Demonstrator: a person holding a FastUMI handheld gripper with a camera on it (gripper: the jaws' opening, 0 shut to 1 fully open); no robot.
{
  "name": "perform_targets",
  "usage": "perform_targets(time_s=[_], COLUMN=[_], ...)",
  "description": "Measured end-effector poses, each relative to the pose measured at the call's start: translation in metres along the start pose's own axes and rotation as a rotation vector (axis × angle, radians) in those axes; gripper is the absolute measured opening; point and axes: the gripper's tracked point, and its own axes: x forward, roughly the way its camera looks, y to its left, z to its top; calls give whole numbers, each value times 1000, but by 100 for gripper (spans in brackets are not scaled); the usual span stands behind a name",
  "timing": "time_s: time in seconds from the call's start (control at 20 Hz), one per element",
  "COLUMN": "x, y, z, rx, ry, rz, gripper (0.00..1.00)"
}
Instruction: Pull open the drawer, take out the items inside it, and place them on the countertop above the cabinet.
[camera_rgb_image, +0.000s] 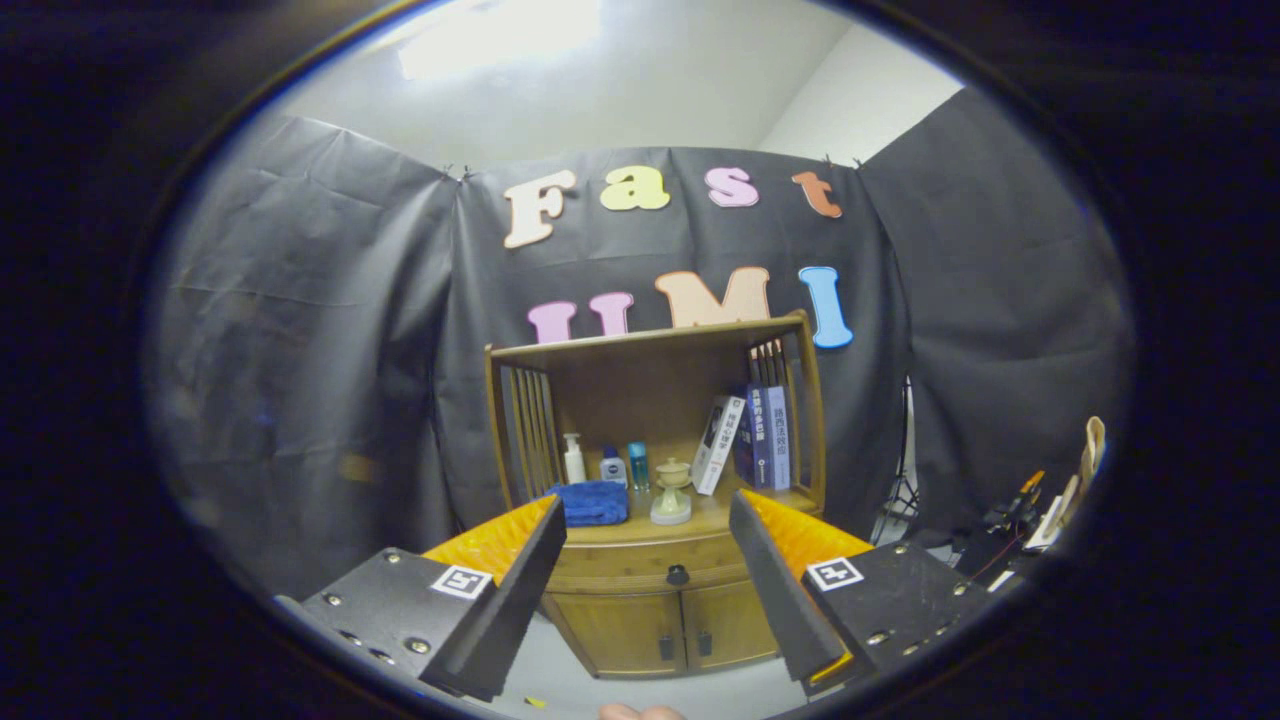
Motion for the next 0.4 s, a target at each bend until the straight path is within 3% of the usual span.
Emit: perform_targets(time_s=[0.4], x=[-22], y=[13], z=[28], rx=[-50], ry=[-47], rz=[30], gripper=[99])
